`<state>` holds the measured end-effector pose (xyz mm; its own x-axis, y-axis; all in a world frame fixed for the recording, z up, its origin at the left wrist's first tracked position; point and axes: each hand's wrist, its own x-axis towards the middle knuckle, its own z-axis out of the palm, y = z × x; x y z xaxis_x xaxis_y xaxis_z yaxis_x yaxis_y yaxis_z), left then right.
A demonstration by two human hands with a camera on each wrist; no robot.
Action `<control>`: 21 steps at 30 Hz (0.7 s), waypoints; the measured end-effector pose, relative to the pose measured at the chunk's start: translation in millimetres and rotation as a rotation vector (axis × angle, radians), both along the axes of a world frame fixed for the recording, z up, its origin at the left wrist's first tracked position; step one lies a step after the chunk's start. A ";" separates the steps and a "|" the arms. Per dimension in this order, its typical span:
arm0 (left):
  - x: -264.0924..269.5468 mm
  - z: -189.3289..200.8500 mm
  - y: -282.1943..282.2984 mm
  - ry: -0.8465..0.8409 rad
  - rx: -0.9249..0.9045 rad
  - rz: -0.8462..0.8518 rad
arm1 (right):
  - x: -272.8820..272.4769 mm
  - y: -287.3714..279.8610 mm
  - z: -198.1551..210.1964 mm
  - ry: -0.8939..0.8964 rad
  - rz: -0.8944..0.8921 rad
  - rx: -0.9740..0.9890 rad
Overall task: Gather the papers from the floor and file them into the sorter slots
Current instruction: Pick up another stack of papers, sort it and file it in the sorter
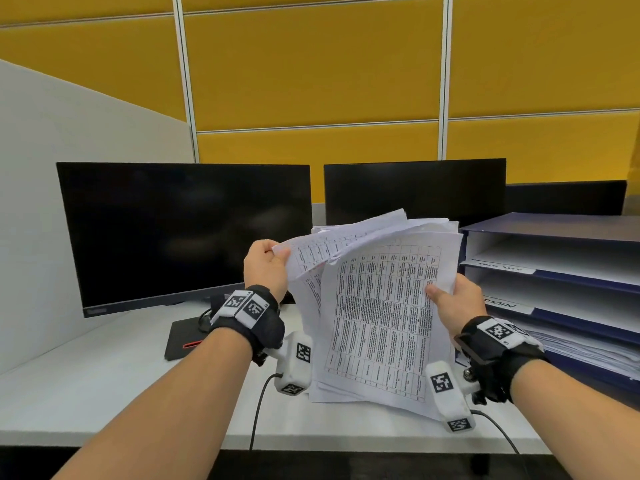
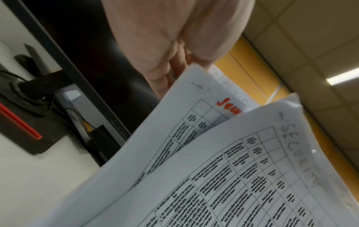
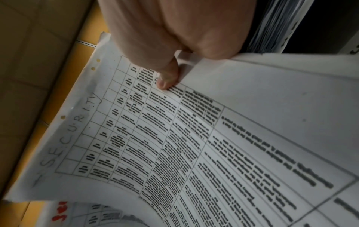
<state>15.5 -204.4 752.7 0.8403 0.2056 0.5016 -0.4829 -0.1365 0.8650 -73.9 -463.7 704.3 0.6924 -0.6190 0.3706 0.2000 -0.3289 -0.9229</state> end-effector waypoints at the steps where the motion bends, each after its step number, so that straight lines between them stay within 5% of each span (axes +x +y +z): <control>1: 0.2 -3.1 0.4 0.039 0.003 -0.051 | 0.6 -0.1 -1.1 0.003 -0.005 0.000; 6: 2.4 -11.5 0.3 0.195 0.020 -0.155 | 3.5 -0.7 -4.4 0.003 -0.022 -0.012; 12: 16.2 -13.4 8.2 0.188 -0.158 0.045 | 7.4 -5.5 -6.1 -0.015 -0.062 0.013; 16: 18.0 -14.1 11.1 0.183 -0.236 -0.036 | 9.8 -7.9 -9.2 0.010 -0.096 0.021; 21: 16.1 -33.1 9.5 0.255 -0.052 -0.216 | 9.7 -4.3 -13.6 0.021 -0.070 0.036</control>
